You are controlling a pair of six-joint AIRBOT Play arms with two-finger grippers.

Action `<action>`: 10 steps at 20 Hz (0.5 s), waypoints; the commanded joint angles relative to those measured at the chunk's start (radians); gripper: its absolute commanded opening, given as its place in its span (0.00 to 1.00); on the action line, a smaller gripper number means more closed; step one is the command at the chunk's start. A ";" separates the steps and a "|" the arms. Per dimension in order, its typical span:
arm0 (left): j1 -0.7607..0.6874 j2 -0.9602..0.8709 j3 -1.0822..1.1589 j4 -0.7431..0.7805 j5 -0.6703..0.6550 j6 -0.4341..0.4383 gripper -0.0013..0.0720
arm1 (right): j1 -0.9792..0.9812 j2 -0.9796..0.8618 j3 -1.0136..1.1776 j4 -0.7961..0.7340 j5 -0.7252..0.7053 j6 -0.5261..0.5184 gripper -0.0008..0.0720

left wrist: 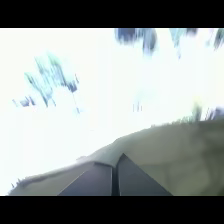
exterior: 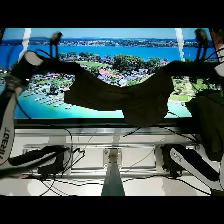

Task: Fold the clothes and pants, and hang the long-sleeved shirts on hangers.

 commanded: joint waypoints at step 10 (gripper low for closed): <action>0.463 0.785 0.216 0.122 0.314 0.000 0.04 | 0.000 0.399 0.532 -0.203 -0.101 0.003 0.03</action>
